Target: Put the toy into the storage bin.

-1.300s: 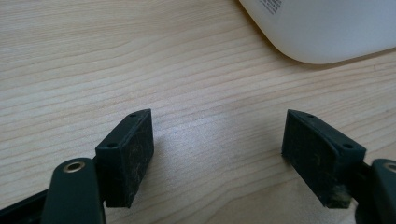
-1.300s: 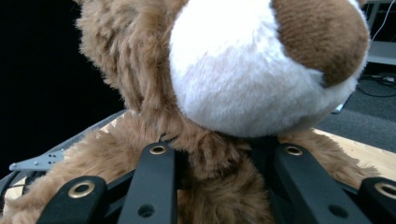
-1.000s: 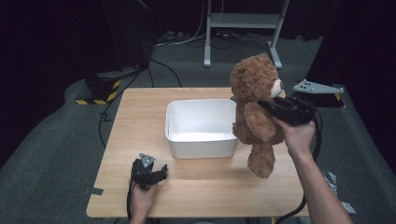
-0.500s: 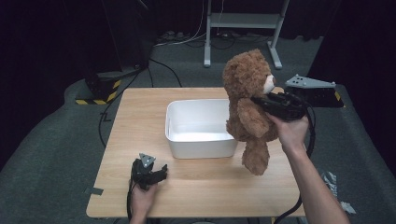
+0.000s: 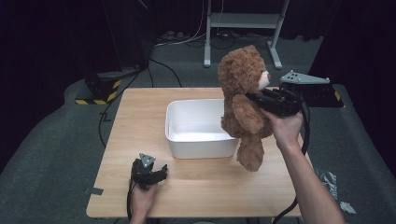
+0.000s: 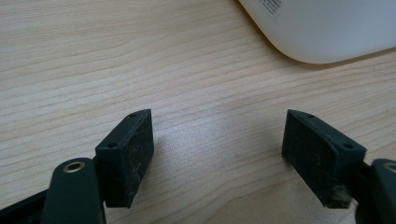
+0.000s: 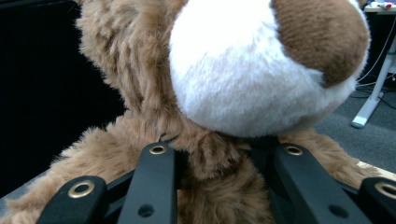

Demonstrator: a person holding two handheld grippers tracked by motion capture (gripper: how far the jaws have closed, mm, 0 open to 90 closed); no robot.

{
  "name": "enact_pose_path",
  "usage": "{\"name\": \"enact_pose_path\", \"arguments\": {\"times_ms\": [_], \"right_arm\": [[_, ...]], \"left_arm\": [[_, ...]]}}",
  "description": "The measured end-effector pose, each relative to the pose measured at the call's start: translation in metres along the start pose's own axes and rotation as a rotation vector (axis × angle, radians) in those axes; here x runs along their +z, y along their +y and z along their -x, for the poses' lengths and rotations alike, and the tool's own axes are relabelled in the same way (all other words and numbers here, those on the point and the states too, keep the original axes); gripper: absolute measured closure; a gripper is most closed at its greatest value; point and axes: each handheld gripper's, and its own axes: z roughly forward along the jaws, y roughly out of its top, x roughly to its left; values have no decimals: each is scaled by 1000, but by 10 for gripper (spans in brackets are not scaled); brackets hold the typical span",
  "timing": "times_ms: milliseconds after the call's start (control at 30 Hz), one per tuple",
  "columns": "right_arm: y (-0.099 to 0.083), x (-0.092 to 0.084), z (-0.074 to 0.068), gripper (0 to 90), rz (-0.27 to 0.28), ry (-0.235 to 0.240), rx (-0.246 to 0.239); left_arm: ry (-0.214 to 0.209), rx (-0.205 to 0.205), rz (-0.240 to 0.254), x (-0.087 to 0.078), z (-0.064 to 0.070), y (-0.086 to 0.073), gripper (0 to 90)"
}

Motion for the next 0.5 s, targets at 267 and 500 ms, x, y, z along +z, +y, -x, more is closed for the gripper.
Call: {"name": "enact_pose_path", "arguments": {"times_ms": [267, 500], "right_arm": [[4, 10, -4, 691, -10, 4, -4], [9, 21, -7, 691, -22, 10, -4]], "left_arm": [[-2, 1, 1, 0, 0, 0, 250], [-2, 1, 1, 0, 0, 0, 251]]}}
